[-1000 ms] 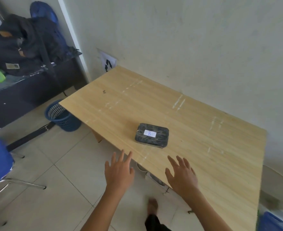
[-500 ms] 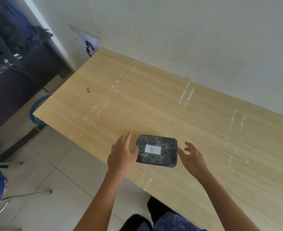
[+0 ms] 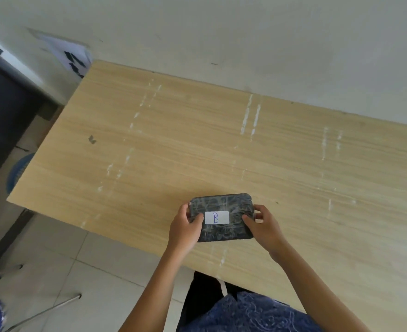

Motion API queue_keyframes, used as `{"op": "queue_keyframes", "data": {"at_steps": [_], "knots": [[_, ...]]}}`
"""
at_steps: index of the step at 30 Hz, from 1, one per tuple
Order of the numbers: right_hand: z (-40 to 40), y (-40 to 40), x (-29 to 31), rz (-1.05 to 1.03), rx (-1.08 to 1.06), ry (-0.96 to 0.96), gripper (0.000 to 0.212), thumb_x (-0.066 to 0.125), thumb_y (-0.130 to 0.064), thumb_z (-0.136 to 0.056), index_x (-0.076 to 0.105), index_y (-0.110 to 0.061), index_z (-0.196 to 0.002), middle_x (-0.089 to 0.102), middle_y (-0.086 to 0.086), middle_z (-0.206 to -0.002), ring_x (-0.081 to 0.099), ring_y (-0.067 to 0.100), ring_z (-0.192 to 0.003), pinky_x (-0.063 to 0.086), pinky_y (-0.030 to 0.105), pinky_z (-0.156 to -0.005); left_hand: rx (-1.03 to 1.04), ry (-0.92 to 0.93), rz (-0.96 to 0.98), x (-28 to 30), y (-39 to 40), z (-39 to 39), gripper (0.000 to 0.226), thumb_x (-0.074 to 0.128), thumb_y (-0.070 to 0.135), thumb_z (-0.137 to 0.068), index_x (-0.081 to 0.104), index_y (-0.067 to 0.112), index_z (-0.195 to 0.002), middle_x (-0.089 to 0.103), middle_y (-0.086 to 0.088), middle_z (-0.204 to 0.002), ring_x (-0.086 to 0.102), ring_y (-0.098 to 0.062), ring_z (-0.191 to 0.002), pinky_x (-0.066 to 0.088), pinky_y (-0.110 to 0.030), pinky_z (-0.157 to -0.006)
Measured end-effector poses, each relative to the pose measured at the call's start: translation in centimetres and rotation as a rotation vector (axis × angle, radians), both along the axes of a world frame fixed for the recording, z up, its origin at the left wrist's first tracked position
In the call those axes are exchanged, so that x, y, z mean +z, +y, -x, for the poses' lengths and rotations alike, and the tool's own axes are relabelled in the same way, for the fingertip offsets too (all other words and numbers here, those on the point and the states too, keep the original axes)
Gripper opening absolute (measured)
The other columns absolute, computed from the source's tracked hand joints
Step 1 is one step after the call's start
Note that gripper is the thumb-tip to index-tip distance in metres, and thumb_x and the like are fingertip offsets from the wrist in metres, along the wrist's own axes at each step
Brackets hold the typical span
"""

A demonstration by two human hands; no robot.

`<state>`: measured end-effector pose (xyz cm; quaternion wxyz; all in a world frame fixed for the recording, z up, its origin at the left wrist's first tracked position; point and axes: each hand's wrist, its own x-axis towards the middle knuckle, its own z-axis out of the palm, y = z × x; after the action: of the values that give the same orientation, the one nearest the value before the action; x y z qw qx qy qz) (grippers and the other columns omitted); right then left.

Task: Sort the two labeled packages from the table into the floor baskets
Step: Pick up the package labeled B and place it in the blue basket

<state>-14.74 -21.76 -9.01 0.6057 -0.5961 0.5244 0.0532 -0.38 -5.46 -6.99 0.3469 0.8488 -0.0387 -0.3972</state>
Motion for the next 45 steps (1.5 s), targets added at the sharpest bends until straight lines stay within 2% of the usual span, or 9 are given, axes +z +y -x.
{"op": "queue_keyframes", "data": {"at_steps": [3, 7, 12, 17, 21, 26, 30, 38, 45], "knots": [[0.3, 0.6, 1.5, 0.046, -0.042, -0.026, 0.030, 0.063, -0.025, -0.094, 0.053, -0.024, -0.122, 0.062, -0.005, -0.103, 0.066, 0.012, -0.083, 0.051, 0.015, -0.048, -0.039, -0.020, 0.035, 1.0, -0.2, -0.1, 0.031, 0.055, 0.028, -0.097, 0.054, 0.024, -0.128, 0.064, 0.019, -0.095, 0.064, 0.003, -0.067, 0.049, -0.016, -0.053], [2.3, 1.0, 4.3, 0.146, -0.191, -0.063, 0.027, 0.065, -0.026, -0.092, 0.054, -0.029, -0.117, 0.064, -0.003, -0.105, 0.069, 0.011, -0.076, 0.052, 0.016, -0.049, -0.171, -0.009, 0.130, 3.4, -2.1, -1.1, 0.033, 0.059, 0.030, -0.095, 0.055, 0.026, -0.128, 0.070, 0.008, -0.115, 0.070, -0.010, -0.096, 0.053, -0.026, -0.075], [5.7, 1.6, 7.0, 0.196, -0.399, -0.173, 0.025, 0.069, -0.028, -0.089, 0.060, -0.032, -0.113, 0.067, -0.002, -0.100, 0.072, 0.005, -0.073, 0.055, 0.017, -0.054, -0.292, 0.036, 0.248, 6.7, -4.0, -1.0, 0.031, 0.066, 0.037, -0.091, 0.053, 0.044, -0.119, 0.066, 0.020, -0.111, 0.074, -0.003, -0.072, 0.058, -0.020, -0.056], [9.3, 3.2, 10.4, 0.253, -0.568, -0.252, 0.023, 0.072, -0.031, -0.086, 0.065, -0.035, -0.108, 0.072, -0.006, -0.093, 0.073, 0.012, -0.080, 0.061, 0.030, -0.064, -0.415, 0.039, 0.320, 9.0, -5.6, 0.9, 0.036, 0.066, 0.041, -0.091, 0.054, 0.043, -0.124, 0.066, 0.019, -0.111, 0.074, -0.002, -0.076, 0.059, -0.023, -0.058], [15.0, 5.0, 12.9, 0.311, -0.726, -0.302, 0.022, 0.073, -0.032, -0.085, 0.066, -0.039, -0.105, 0.072, -0.010, -0.090, 0.071, 0.022, -0.081, 0.060, 0.038, -0.070, -0.567, -0.010, 0.363, 11.2, -8.0, 5.9, 0.028, 0.063, 0.043, -0.091, 0.049, 0.057, -0.111, 0.062, 0.023, -0.112, 0.067, 0.012, -0.083, 0.058, -0.032, -0.077], [22.5, 6.3, 14.8, 0.373, -0.854, -0.345, 0.020, 0.074, -0.033, -0.084, 0.069, -0.040, -0.102, 0.072, -0.007, -0.090, 0.065, 0.014, -0.065, 0.051, 0.020, -0.056, -0.740, -0.117, 0.415, 12.9, -10.0, 13.6, 0.023, 0.061, 0.039, -0.093, 0.052, 0.051, -0.110, 0.066, 0.022, -0.111, 0.064, 0.011, -0.091, 0.050, -0.012, -0.071], [30.2, 6.9, 15.7, 0.419, -0.956, -0.351, 0.020, 0.075, -0.031, -0.083, 0.069, -0.038, -0.101, 0.073, -0.004, -0.089, 0.059, 0.010, -0.062, 0.050, 0.021, -0.056, -0.799, -0.129, 0.430, 14.0, -11.2, 21.7, 0.031, 0.061, 0.037, -0.093, 0.055, 0.037, -0.123, 0.065, 0.015, -0.118, 0.063, 0.007, -0.097, 0.055, -0.035, -0.089], [47.4, 7.4, 15.8, 0.558, -1.109, -0.267, 0.013, 0.072, -0.028, -0.087, 0.067, -0.035, -0.097, 0.070, -0.004, -0.085, 0.063, 0.007, -0.057, 0.049, 0.017, -0.052, -0.905, -0.117, 0.481, 14.7, -13.3, 40.6, 0.033, 0.061, 0.034, -0.093, 0.057, 0.031, -0.125, 0.064, 0.009, -0.121, 0.057, 0.020, -0.094, 0.050, -0.032, -0.089], [56.9, 6.1, 15.8, 0.583, -1.206, -0.247, 0.015, 0.072, -0.028, -0.086, 0.068, -0.036, -0.099, 0.071, -0.007, -0.087, 0.066, 0.005, -0.062, 0.053, 0.019, -0.056, -0.999, -0.093, 0.493, 14.1, -16.4, 50.2, 0.032, 0.064, 0.037, -0.092, 0.056, 0.039, -0.123, 0.063, 0.017, -0.120, 0.057, 0.014, -0.105, 0.050, -0.026, -0.089]]}}
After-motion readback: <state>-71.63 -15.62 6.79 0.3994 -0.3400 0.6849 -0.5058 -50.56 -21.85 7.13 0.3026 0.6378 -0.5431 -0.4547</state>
